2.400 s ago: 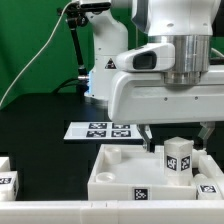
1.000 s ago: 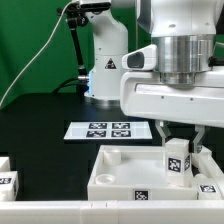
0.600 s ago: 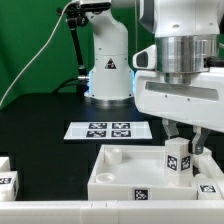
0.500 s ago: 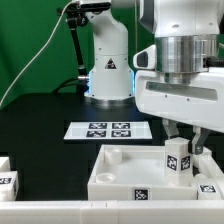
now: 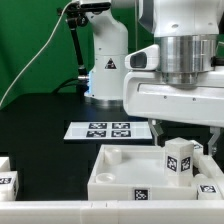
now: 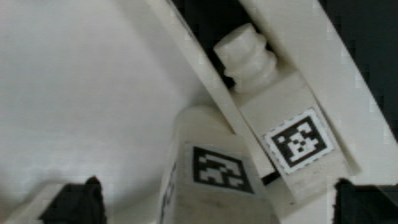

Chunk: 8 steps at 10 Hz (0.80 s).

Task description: Assemble one leg

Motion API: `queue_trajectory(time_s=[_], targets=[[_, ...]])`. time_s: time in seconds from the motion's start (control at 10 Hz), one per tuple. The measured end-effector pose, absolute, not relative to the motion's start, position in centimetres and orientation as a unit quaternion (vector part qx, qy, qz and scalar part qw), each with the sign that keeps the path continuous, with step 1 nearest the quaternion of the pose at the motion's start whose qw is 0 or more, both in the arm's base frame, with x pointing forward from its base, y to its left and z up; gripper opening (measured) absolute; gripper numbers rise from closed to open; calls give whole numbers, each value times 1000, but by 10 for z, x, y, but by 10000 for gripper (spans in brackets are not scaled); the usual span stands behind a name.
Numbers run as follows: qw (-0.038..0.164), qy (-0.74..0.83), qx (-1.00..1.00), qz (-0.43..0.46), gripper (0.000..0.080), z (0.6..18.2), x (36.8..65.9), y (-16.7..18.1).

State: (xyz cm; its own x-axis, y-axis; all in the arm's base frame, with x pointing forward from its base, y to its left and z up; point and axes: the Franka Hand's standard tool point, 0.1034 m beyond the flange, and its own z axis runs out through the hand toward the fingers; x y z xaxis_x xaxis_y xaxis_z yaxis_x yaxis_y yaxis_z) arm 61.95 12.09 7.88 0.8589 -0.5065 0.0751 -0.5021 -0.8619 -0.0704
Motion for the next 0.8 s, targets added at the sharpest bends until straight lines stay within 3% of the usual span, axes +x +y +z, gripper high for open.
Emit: queue_trajectory(time_s=[0.8], targets=[[-5, -104, -993, -54, 649, 79, 621, 118]])
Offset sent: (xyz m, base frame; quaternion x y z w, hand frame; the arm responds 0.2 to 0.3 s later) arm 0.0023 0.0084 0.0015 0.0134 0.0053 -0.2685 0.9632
